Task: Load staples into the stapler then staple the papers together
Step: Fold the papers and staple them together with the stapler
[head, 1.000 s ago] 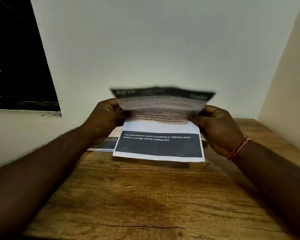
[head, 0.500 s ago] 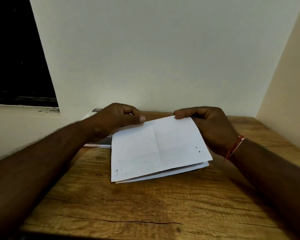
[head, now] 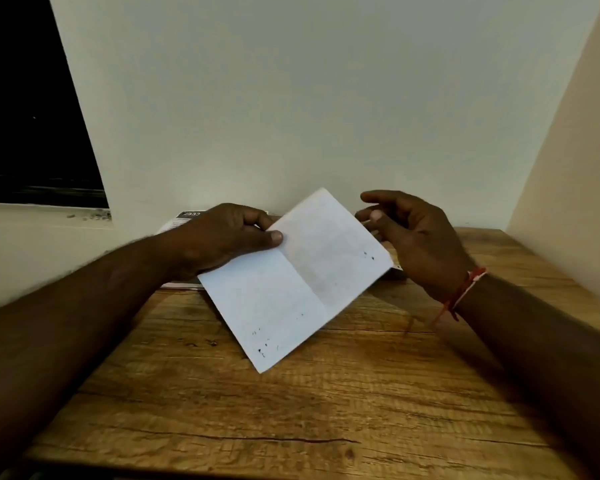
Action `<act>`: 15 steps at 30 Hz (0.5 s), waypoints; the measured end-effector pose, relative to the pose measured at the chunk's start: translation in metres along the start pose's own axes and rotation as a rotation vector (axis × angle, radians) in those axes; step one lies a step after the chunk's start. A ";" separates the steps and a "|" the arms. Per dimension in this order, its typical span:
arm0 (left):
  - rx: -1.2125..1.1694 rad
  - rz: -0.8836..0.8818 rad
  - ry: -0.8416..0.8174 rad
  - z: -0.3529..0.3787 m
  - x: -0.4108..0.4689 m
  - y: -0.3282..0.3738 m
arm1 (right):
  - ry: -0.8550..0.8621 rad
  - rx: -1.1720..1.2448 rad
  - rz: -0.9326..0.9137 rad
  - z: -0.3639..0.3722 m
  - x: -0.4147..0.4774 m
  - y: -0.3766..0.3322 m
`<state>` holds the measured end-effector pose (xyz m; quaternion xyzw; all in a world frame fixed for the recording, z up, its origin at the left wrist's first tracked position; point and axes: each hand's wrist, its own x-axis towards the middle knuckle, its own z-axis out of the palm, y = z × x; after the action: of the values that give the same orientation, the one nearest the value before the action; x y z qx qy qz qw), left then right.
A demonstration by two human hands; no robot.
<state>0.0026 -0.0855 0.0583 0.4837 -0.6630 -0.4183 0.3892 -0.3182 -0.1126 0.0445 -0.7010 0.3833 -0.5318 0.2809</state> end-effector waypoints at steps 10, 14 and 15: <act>-0.195 0.025 0.322 -0.027 0.015 -0.019 | -0.345 -0.581 0.082 -0.009 0.003 0.019; -0.239 0.035 0.364 -0.029 0.020 -0.026 | -0.396 -0.684 0.139 -0.008 0.003 0.019; -0.249 0.040 0.373 -0.028 0.020 -0.027 | -0.397 -0.695 0.145 -0.009 0.003 0.018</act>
<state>0.0321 -0.1150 0.0453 0.4878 -0.5321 -0.3924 0.5700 -0.3304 -0.1250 0.0343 -0.8143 0.5272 -0.2037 0.1325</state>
